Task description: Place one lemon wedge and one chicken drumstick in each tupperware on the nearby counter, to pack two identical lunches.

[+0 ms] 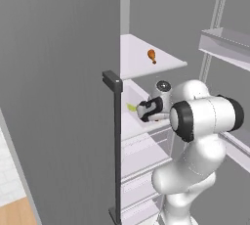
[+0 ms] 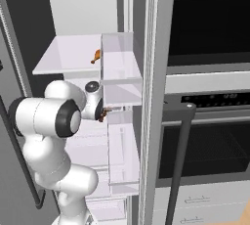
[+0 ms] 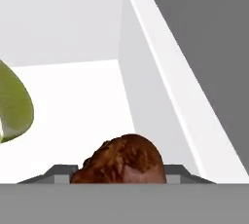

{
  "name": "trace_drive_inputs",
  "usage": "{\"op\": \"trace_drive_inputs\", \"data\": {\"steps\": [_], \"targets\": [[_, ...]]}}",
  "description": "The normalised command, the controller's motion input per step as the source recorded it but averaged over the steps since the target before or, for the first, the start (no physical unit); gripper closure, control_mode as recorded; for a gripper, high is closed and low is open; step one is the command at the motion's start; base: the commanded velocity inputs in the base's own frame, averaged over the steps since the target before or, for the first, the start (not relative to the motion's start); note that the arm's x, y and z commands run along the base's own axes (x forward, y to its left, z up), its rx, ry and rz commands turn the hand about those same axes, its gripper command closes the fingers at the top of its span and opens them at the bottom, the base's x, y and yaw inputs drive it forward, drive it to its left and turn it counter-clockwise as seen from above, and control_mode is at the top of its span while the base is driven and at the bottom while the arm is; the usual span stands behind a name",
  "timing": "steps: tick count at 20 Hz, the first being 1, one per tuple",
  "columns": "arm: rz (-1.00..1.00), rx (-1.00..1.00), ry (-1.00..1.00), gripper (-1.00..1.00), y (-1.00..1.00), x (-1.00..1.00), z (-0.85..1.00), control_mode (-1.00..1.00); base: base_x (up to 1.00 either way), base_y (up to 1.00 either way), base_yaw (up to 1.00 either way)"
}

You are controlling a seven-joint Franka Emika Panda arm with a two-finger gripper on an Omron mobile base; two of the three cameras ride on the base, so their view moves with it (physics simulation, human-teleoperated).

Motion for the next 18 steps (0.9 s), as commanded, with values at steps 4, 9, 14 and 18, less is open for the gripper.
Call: {"op": "trace_drive_inputs", "data": {"steps": [4, 9, 14, 18], "targets": [[-0.05, 0.00, -0.33, 1.00, 0.00, -0.57, 0.66, -1.00, 0.00, 0.00, 0.00], [-0.05, 0.00, -0.18, 1.00, 0.04, -0.45, 1.00, -1.00, 0.00, 0.00, 0.00], [0.00, -0.01, -0.13, 1.00, 0.26, -0.64, 1.00, -1.00, 0.00, 0.00, 0.00], [0.02, -0.01, -0.07, 1.00, 0.04, -0.98, 1.00, -1.00, 0.00, 0.00, 0.00]]}}
